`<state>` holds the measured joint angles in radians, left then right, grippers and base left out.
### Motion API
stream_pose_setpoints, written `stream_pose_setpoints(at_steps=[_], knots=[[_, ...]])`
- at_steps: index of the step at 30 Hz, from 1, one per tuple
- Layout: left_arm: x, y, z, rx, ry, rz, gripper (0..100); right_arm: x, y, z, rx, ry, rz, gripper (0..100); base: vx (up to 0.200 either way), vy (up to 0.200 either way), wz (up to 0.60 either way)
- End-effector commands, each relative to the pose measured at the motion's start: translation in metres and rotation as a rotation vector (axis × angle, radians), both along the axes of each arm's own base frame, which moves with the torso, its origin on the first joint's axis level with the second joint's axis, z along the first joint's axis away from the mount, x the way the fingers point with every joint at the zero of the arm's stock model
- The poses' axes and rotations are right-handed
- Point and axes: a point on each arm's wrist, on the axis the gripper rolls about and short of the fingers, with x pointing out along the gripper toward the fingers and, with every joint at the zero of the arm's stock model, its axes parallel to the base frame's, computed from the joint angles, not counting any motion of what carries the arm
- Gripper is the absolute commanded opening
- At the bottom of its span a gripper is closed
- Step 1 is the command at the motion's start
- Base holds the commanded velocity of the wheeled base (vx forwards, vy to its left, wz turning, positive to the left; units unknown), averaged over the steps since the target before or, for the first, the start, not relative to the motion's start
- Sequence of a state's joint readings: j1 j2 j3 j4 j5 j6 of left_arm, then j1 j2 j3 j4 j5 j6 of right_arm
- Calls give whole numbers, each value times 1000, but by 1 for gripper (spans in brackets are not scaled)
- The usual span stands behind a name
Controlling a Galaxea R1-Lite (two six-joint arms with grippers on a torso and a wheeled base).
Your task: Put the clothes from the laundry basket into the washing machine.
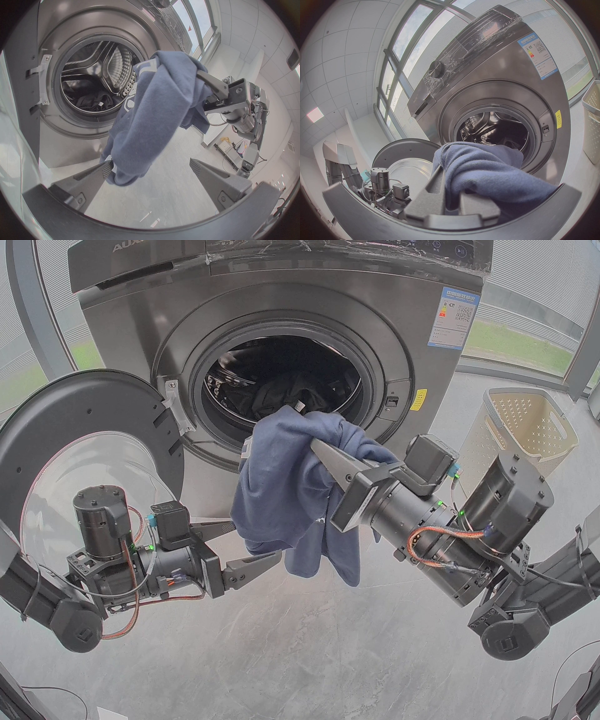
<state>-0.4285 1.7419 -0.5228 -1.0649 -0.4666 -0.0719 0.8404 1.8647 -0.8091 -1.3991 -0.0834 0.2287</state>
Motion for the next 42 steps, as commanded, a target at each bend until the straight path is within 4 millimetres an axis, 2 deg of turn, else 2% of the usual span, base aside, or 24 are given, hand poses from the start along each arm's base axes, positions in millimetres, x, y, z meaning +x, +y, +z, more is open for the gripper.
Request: stream_pose_setpoints(at_steps=[1, 6, 7, 16, 20, 23, 26, 27, 31, 42], knots=[[15, -10, -11, 4, 10, -5, 100, -3, -1, 1, -1, 1, 4, 0, 0, 0, 0], [24, -20, -13, -15, -39, 7, 100, -4, -2, 0, -4, 3, 5, 0, 0, 0, 0], [25, -21, -13, -20, -50, 8, 0, -4, -2, 0, -3, 2, 5, 0, 0, 0, 0], [18, -24, -16, -34, -75, 1, 0, -4, -2, -2, -8, 7, 4, 0, 0, 0, 0], [6, -25, -15, -45, -84, -20, 0, -3, -2, -7, -20, 17, 4, 0, 0, 0, 0], [-14, -25, -9, -74, -98, -54, 0, -4, -3, -12, -33, 30, 4, 0, 0, 0, 0], [-24, -26, -5, -89, -104, -75, 0, -4, -4, -14, -36, 33, 4, 0, 0, 0, 0], [-31, -25, 0, -104, -108, -83, 0, -4, -4, -14, -38, 33, 7, 100, 0, 0, 0], [-40, -22, 11, -138, -119, -90, 0, -6, -7, -20, -52, 45, 5, 100, 0, 0, 0], [-39, -20, 21, -200, -117, -44, 0, -11, -19, -40, -102, 89, -15, 100, 0, 0, 0]])
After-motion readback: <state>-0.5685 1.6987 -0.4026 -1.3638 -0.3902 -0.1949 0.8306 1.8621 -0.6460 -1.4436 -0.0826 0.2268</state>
